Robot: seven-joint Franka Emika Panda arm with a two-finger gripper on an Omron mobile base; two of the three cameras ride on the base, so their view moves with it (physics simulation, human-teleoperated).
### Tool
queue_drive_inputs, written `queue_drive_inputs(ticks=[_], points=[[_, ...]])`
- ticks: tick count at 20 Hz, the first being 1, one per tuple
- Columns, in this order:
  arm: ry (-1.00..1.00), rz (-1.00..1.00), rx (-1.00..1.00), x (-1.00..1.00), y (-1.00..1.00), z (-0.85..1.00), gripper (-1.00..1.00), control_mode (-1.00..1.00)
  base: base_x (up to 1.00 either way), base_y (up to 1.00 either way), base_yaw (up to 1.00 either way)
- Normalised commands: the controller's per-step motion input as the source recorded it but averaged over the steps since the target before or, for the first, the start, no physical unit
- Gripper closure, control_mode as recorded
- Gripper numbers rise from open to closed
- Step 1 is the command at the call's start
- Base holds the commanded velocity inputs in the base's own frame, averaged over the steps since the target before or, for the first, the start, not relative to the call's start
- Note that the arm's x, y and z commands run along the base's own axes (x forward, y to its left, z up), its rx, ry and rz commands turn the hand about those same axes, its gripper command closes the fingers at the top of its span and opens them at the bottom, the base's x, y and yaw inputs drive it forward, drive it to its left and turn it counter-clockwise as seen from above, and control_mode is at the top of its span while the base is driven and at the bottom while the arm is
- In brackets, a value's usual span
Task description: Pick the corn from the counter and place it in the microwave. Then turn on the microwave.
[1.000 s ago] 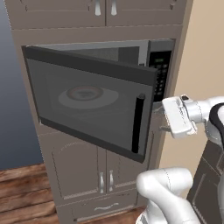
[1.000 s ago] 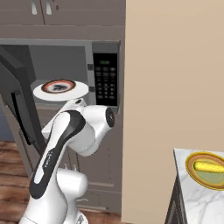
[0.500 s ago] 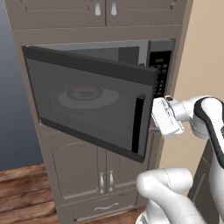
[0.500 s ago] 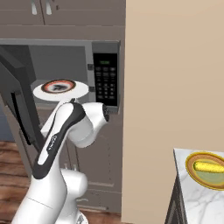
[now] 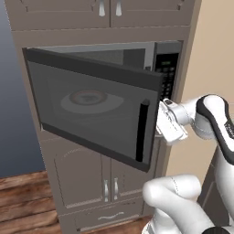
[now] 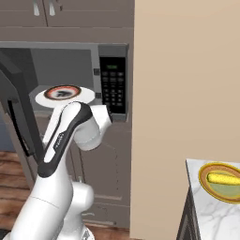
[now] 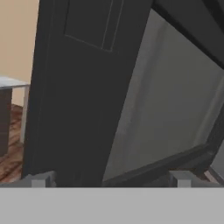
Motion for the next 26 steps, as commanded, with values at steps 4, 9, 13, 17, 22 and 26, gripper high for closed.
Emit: queue_drive_inputs(ticks=[4,9,13,17,22,26], points=[[-0.08,0.14,0.0,0.0,0.37,-0.05,-1.0,-1.0,0.0,0.0,0.0],[-0.08,0.11,0.0,-0.02,0.47,-0.07,-1.0,-1.0,0.0,0.0,0.0],[-0.09,0.08,0.0,-0.03,0.51,-0.07,-1.0,-1.0,0.0,0.0,0.0],[-0.11,0.08,0.0,-0.1,0.49,-0.03,-1.0,-1.0,0.0,0.0,0.0],[-0.11,0.08,0.0,-0.15,0.48,0.0,-1.0,-1.0,0.0,0.0,0.0],[-0.09,0.06,0.0,-0.13,0.45,0.0,-1.0,-1.0,0.0,0.0,0.0]])
